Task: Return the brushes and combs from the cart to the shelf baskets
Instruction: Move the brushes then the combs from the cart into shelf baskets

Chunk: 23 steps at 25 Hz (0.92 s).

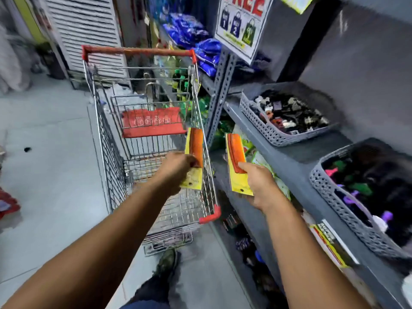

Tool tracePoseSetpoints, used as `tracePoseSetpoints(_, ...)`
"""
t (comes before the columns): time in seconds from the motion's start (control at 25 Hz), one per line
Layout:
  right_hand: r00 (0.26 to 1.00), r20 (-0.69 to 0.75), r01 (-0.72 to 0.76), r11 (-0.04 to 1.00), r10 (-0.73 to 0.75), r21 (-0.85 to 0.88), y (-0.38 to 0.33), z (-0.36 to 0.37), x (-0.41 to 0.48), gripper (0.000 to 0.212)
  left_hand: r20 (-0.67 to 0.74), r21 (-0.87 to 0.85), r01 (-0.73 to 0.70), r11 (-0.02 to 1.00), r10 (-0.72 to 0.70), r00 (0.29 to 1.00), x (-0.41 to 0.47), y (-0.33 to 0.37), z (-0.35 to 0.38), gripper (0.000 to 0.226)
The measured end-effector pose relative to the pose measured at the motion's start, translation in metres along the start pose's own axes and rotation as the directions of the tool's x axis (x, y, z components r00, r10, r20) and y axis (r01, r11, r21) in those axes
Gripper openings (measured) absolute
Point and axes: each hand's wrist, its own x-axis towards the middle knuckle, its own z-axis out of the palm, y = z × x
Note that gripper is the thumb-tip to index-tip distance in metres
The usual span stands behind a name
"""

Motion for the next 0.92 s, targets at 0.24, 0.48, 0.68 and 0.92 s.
tracePoseSetpoints(0.24,0.988,-0.148,0.071,0.978,-0.042,0.195,0.007,-0.092,-0.060,0.010,0.203,-0.070,-0.032,0.997,0.046,0.978,-0.054,0.013,0.081,0.021)
tracePoseSetpoints(0.48,0.888,-0.454,0.212,0.938,-0.068,0.273,0.016,-0.192,-0.116,0.019,0.389,-0.056,0.005,0.998,0.017,0.921,-0.098,0.024,0.178,0.012)
tracePoseSetpoints(0.68,0.781,-0.624,0.289,0.907,-0.037,0.308,0.027,-0.256,-0.154,0.010,0.560,0.060,-0.184,0.981,0.119,0.820,-0.124,0.027,0.254,0.007)
tracePoseSetpoints(0.92,0.629,-0.776,0.321,0.921,-0.034,0.220,0.052,-0.305,-0.181,0.036,0.757,0.128,-0.312,0.941,0.111,0.644,-0.155,0.018,0.324,0.011)
